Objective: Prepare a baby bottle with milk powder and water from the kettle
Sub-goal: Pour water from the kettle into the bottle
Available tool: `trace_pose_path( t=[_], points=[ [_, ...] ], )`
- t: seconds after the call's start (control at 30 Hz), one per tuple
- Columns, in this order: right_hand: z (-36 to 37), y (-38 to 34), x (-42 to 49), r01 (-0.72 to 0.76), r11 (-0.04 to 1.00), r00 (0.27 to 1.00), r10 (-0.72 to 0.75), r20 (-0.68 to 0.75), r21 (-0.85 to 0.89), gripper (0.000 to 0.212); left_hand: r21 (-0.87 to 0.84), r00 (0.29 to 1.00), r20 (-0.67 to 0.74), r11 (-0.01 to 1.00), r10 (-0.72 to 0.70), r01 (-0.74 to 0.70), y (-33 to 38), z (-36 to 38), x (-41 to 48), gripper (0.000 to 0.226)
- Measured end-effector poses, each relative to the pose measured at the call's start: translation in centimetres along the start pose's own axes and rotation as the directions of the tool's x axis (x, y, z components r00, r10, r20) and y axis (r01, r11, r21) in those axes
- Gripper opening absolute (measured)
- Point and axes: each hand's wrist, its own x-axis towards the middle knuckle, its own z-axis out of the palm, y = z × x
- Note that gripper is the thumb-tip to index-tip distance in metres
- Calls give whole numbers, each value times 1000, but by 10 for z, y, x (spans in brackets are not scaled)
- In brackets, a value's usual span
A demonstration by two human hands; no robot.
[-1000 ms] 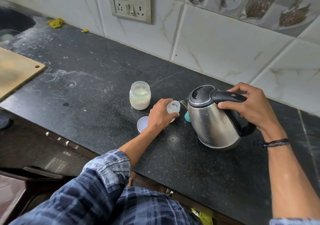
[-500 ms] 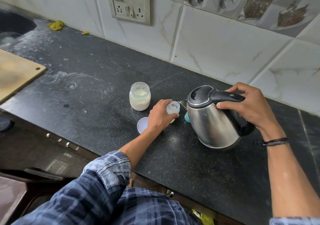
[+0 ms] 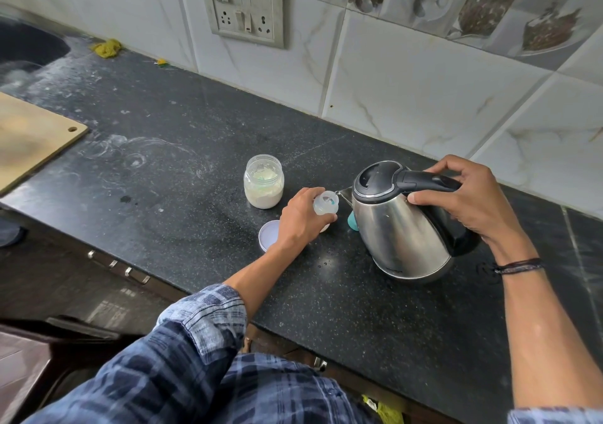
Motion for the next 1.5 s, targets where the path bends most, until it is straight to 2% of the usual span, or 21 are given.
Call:
trace_pose_path(
  t=[1.5],
  points=[
    [2,-1,2,29,999,1000,-29,-4,-22,56,-17,1000,2,1000,-15,15,-2,1,-2,62]
  ],
)
